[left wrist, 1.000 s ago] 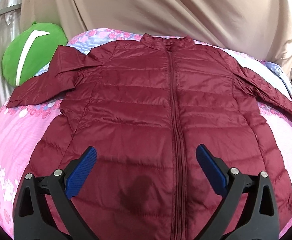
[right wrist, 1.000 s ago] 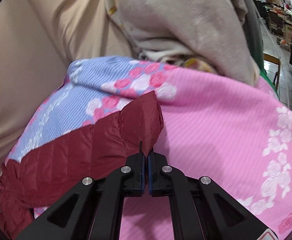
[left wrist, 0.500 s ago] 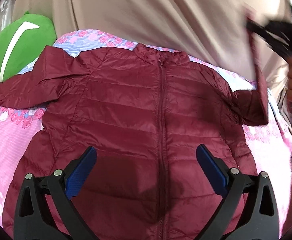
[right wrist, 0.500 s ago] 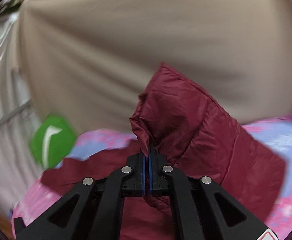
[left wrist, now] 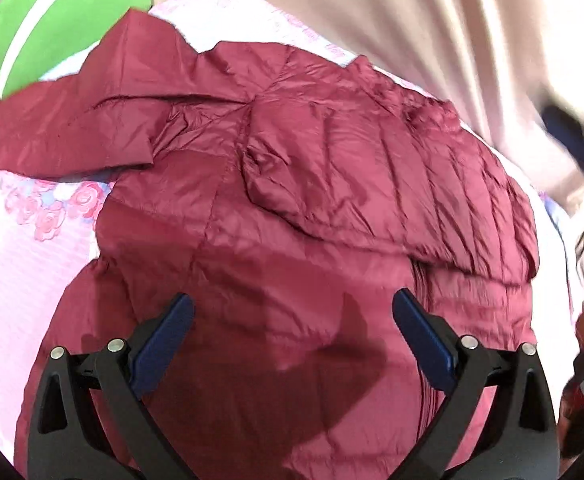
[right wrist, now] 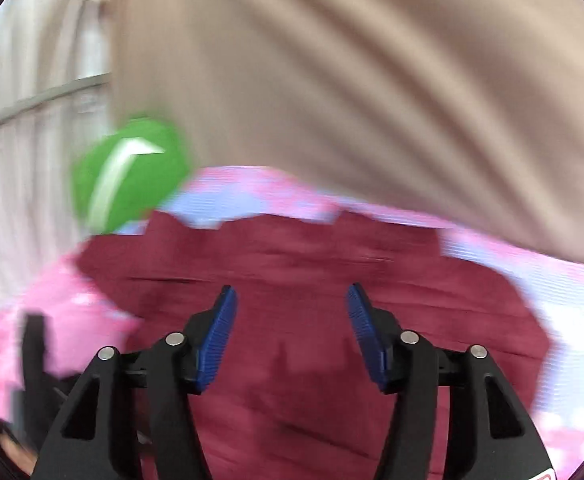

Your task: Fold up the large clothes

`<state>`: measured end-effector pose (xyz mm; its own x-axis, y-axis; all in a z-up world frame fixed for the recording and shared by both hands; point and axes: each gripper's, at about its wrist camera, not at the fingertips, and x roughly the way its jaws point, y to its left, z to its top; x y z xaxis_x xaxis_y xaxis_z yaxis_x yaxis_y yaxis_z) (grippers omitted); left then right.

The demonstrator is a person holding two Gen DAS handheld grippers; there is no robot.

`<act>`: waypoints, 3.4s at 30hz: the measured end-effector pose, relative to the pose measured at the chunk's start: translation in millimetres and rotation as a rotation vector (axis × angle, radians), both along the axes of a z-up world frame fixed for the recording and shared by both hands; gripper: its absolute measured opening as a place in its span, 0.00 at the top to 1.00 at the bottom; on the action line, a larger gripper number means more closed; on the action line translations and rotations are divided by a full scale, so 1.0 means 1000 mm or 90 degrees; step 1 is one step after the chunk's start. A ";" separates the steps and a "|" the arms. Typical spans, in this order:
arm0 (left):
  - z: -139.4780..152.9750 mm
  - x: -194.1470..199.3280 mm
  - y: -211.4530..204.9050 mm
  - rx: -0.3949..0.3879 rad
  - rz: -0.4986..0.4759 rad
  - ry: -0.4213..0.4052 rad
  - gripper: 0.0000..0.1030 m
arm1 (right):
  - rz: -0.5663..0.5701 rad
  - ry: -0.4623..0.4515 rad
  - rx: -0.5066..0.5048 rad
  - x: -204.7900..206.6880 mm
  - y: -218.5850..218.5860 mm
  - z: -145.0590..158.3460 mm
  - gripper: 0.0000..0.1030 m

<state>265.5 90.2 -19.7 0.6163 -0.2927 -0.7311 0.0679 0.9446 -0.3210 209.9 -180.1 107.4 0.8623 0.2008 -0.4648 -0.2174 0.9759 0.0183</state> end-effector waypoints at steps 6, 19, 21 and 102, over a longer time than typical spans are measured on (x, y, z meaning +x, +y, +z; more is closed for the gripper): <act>0.003 0.055 -0.001 -0.008 0.014 0.001 0.05 | -0.202 0.078 0.064 -0.021 -0.153 -0.040 0.44; 0.041 0.122 -0.030 0.006 -0.034 -0.067 0.95 | -0.224 0.186 0.228 0.056 -0.213 -0.087 0.92; 0.061 0.121 -0.031 0.010 -0.034 -0.112 0.95 | -0.211 0.101 0.245 0.041 -0.212 -0.063 0.97; -0.010 0.101 -0.032 0.032 0.019 -0.063 0.52 | -0.196 0.242 0.169 0.004 -0.156 -0.132 0.88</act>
<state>366.8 58.0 -29.4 0.6944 -0.2376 -0.6792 0.0690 0.9615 -0.2658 213.4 -335.7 -24.2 0.6807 0.1180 -0.7230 0.1473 0.9447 0.2930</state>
